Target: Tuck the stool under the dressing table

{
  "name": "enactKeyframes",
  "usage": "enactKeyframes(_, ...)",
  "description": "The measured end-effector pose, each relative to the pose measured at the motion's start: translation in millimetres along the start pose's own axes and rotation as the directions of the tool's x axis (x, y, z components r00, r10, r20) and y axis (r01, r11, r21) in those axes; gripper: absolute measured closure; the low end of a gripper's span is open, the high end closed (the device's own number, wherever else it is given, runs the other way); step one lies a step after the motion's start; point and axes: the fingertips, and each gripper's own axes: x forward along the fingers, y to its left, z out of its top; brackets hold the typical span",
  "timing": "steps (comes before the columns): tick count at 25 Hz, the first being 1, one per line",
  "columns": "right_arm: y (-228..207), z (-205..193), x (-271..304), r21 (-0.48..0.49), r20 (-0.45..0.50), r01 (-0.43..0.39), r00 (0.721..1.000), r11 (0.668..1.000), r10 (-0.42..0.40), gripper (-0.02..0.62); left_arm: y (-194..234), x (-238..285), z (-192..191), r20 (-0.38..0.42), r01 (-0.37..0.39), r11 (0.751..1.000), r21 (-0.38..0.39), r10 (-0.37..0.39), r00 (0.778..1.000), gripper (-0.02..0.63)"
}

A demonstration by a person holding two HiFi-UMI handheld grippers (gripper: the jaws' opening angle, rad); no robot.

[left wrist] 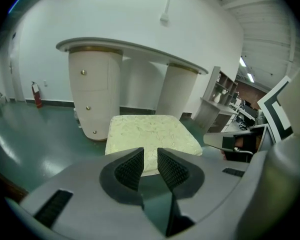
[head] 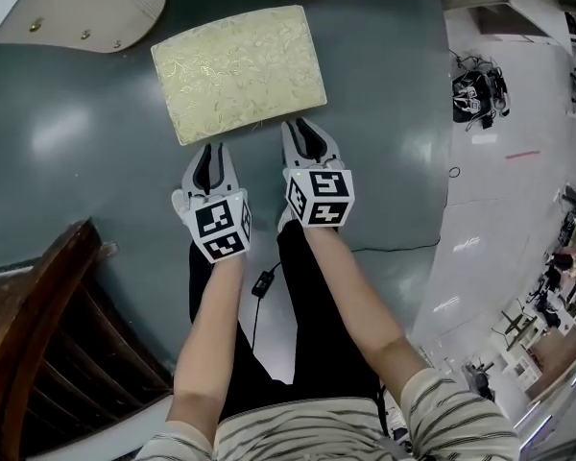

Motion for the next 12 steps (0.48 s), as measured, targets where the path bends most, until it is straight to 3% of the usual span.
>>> enactKeyframes(12,-22,-38,47,-0.016,-0.096,0.027,0.995,0.999,-0.029,0.39,18,40,-46,-0.082,-0.059,0.998,0.01,0.06,0.995,0.453)
